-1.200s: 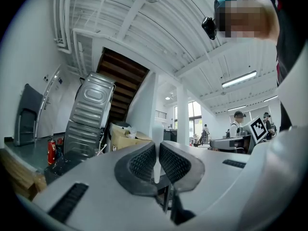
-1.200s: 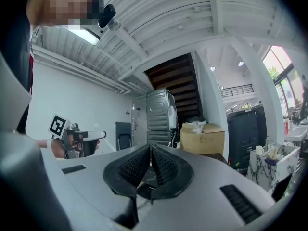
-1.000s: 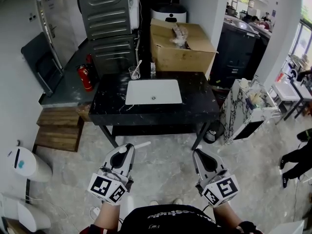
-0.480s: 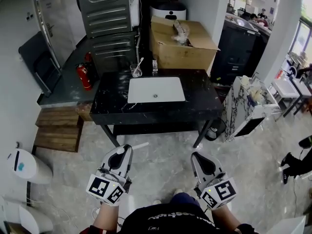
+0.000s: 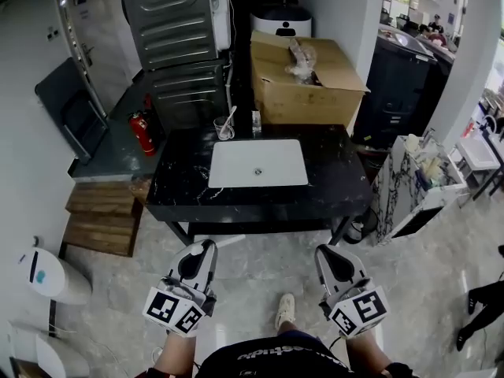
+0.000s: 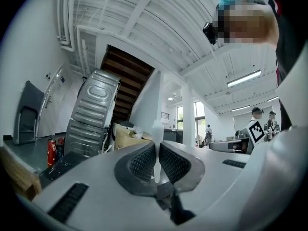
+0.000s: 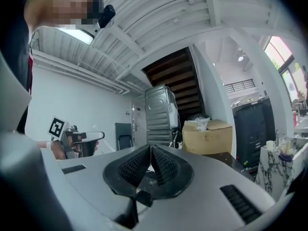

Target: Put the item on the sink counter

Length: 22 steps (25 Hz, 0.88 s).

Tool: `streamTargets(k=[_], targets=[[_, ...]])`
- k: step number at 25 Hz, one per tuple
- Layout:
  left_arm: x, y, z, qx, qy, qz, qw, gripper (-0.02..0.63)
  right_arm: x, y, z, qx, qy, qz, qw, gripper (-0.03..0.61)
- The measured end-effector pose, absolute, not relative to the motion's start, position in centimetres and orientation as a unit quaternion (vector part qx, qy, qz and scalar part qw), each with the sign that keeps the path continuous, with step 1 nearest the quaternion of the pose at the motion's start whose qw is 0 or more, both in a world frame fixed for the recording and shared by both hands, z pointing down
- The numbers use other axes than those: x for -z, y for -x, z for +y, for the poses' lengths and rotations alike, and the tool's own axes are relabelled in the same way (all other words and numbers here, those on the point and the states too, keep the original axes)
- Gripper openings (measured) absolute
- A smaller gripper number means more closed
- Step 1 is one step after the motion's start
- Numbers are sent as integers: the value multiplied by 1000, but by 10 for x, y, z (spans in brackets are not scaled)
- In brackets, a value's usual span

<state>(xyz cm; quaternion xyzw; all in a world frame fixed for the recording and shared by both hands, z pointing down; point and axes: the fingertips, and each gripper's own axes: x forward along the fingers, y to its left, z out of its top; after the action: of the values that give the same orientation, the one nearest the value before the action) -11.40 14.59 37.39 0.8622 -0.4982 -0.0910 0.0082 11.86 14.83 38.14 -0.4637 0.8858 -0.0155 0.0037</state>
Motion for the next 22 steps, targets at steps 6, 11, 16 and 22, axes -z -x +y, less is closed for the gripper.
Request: streamTargets(k=[6,11,16,22], targets=[[-358,86,52,90,-853,-513,-7,28,-372,-152,46,13,447,894,17,43],[-341,57,-11,82,-855,-512,-24,28,-370,-173,-17,23,435,900,22,43],[-342,48,-51,66,-855,-513,-29,28,-379,-180,-62,38,428,903,21,43],[-351,61,-99,51,-851,-523,-18,28,-393,-169,-113,60,424,903,17,43]])
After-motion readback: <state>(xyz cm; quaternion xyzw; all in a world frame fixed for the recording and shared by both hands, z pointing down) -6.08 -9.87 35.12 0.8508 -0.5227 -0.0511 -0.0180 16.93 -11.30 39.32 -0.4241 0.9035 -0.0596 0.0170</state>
